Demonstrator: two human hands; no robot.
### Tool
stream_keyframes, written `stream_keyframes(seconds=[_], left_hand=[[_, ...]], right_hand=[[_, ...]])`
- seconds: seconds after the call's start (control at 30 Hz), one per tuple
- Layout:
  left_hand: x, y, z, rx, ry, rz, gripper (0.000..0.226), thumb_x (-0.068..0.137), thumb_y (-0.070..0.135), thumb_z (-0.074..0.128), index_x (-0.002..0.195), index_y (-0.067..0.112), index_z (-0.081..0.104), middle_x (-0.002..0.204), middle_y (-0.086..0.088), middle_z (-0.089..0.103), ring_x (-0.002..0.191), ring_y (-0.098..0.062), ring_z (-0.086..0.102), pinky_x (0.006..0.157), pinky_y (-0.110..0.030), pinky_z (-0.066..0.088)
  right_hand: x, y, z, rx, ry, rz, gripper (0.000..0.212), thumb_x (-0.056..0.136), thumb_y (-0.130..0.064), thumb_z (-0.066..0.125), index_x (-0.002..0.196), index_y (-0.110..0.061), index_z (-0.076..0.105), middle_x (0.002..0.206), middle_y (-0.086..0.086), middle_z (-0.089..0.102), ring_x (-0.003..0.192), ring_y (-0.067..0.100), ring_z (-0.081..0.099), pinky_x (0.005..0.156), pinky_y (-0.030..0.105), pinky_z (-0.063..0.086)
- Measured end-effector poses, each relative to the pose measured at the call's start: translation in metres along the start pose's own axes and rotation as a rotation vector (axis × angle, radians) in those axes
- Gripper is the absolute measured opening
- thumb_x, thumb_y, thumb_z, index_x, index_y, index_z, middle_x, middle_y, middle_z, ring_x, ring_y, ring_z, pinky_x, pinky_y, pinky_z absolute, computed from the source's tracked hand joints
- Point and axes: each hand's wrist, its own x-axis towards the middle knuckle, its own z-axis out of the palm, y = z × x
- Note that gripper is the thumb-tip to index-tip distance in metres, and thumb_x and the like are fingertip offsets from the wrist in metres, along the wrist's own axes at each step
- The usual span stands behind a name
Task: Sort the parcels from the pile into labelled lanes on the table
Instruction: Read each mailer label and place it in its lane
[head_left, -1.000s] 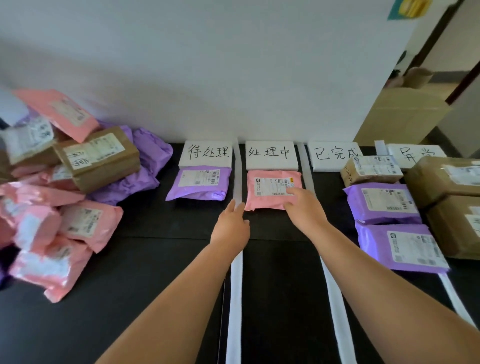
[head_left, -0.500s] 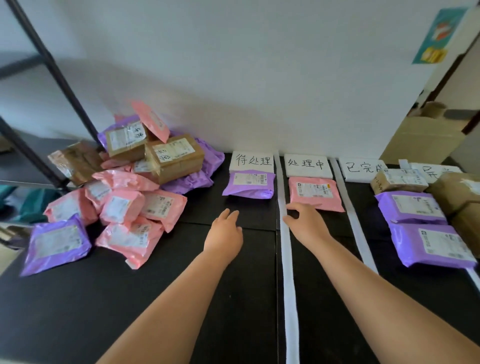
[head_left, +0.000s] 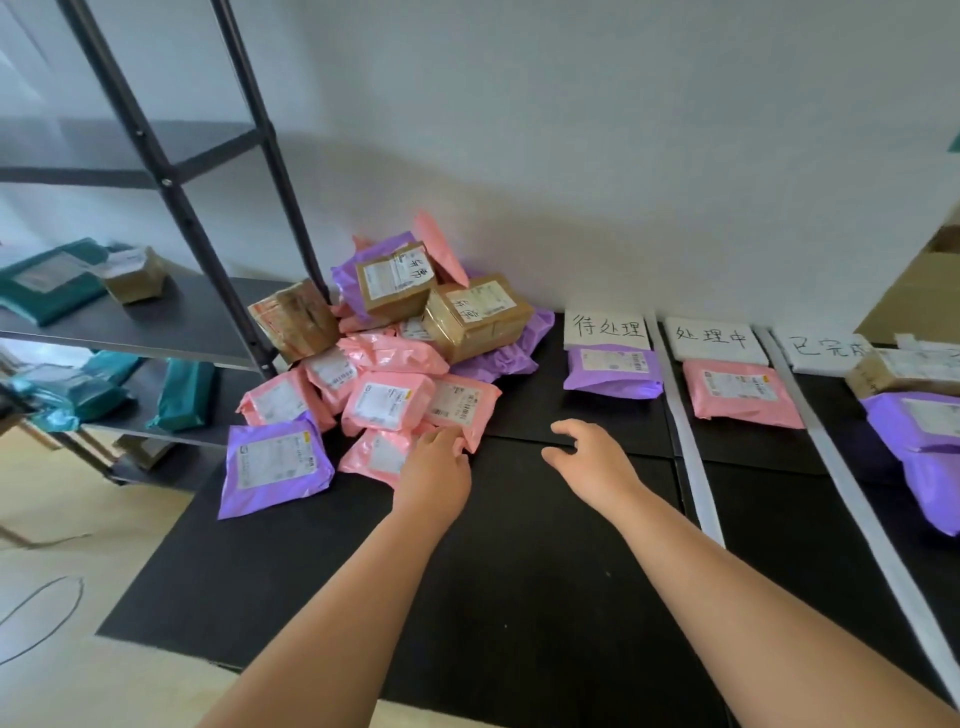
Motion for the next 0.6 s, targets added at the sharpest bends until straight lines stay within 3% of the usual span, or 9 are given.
stream_keyframes(seconds=[0.2,0.47,0.6], left_hand=[[0.026,-0.005,-0.018,0.016,0.005,-0.090,0.049,0.104,0.015,0.041,0.151,0.022,0.033,0.157,-0.003,0.033,0.135,-0.022,0.044,0.107,-0.032,0.038],[0.078,0.004,-0.038,-0.053,0.110,-0.082,0.045,0.103,0.018,0.041,0.148,0.021,0.042,0.153,-0.004,0.039,0.134,-0.025,0.043,0.106,-0.037,0.041],[0.117,0.009,-0.057,-0.039,0.186,-0.059,0.045,0.101,0.016,0.044,0.146,0.021,0.044,0.153,-0.004,0.039,0.134,-0.026,0.045,0.102,-0.037,0.041]], right_hand=[[0.026,-0.020,0.010,-0.047,-0.027,-0.026,0.047,0.097,-0.032,0.062,0.141,-0.025,0.050,0.143,0.000,0.050,0.118,0.016,0.056,0.084,0.026,0.042],[0.091,-0.052,0.004,-0.011,0.021,-0.139,0.045,0.097,-0.030,0.061,0.140,-0.019,0.053,0.139,0.001,0.056,0.125,0.017,0.054,0.095,0.030,0.043],[0.132,-0.074,0.002,-0.023,0.047,-0.200,0.039,0.098,-0.026,0.060,0.136,-0.017,0.055,0.129,-0.002,0.062,0.108,0.012,0.057,0.083,0.026,0.042]])
